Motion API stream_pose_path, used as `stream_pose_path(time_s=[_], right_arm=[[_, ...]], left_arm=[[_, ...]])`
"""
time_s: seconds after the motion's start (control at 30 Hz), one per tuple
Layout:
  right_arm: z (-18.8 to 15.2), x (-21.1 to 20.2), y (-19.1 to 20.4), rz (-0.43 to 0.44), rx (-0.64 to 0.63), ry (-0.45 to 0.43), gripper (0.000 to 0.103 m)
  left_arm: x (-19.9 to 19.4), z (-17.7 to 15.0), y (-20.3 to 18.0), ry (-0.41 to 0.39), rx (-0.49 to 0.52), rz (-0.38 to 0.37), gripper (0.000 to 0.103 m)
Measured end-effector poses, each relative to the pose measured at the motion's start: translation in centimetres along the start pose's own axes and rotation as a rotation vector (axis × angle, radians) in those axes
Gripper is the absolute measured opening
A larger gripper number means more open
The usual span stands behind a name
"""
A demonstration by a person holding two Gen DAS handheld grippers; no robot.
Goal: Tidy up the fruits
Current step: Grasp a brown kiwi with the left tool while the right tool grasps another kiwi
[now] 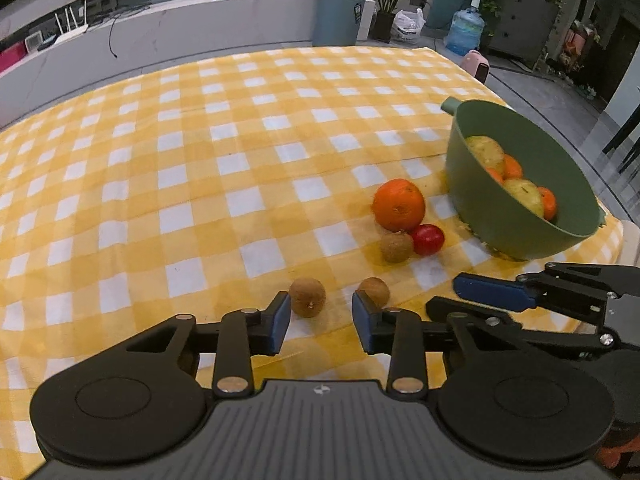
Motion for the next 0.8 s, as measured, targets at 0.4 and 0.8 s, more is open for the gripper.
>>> stream_pose_path(time_s=[0.4, 0.8], right_arm=[[0.6, 3.5, 1.4, 0.018, -0.064, 0.030, 0.021], [0.6, 5.0, 1.8, 0.006, -0.076, 0.047, 0.021]], left_arm=[[1.8, 0.0, 1.2, 0.023, -0.042, -0.050, 0.037], [2.5, 0.0, 2.1, 0.027, -0.077, -0.062, 0.028]])
Point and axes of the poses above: each gripper's, at about its wrist camera, not at the fingertips, and x roughly the way its jaws point, y to its left, z to its top, the point moved 6 cm from there along x, roughly the way its jaws point, and after that the axes turned 4 degrees about y, right-handed, at the moved point
